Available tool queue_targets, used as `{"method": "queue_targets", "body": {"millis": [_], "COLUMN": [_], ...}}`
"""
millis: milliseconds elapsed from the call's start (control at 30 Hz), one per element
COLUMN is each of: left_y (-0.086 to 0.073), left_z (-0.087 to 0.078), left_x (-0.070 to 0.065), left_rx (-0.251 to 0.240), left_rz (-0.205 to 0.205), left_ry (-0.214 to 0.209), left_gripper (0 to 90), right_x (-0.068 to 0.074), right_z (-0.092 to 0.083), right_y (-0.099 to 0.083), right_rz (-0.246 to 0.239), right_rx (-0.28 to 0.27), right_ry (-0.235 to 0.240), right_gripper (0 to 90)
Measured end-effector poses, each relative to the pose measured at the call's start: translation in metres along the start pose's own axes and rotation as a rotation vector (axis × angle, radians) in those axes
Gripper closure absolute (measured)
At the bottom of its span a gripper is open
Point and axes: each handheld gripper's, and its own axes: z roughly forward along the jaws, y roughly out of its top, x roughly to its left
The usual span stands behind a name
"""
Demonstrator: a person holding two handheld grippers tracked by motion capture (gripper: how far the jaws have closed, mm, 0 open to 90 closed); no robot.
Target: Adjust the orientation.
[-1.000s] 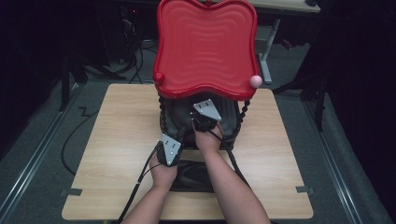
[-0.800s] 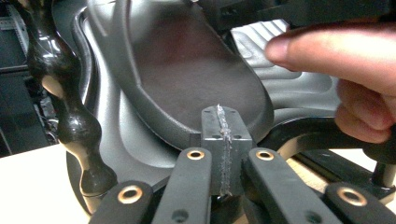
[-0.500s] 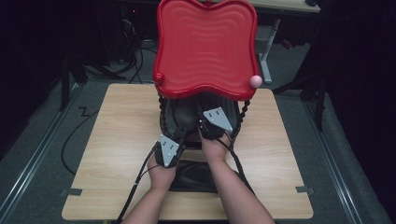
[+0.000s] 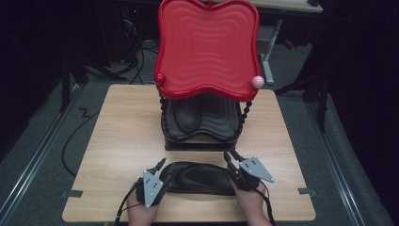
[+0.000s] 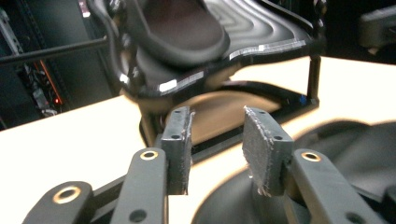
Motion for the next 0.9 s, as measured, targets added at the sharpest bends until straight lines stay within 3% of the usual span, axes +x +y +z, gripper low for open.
{"method": "queue_targets", "body": {"millis": [100, 167, 233, 300, 433, 667, 900], "left_y": [-0.013, -0.016, -0.018, -0.019, -0.021, -0.022, -0.023], "left_z": [-0.011, -0.009, -0.007, -0.004, -0.002, -0.012, -0.024], "left_x": [-0.001, -0.002, -0.003, -0.007, -0.008, -0.003, 0.005], "left_rx": [-0.001, 0.035, 0.037, 0.042, 0.052, 0.048, 0.040], "left_rz": [-0.023, -0.048, -0.054, -0.032, -0.039, -0.040, -0.063], "left_ry": [-0.012, -0.040, -0.056, -0.066, -0.092, -0.069, -0.038], "left_gripper": [59.7, 57.4, 55.6, 54.9, 54.7, 54.2, 53.9], "right_x": [-0.012, -0.018, -0.021, -0.021, -0.019, -0.008, -0.003], "right_z": [-0.012, -0.018, -0.022, -0.021, -0.010, 0.012, 0.027], "right_y": [-0.018, -0.024, -0.029, -0.034, -0.035, -0.032, -0.030], "right_rz": [-0.014, -0.014, -0.017, -0.014, -0.003, -0.049, -0.081], "right_rx": [0.061, 0.083, 0.098, 0.121, 0.153, 0.200, 0.256], "right_ry": [0.021, 0.034, 0.051, 0.074, 0.117, 0.174, 0.192], "right_gripper": [66.2, 63.3, 60.7, 57.8, 53.9, 52.2, 54.8]}}
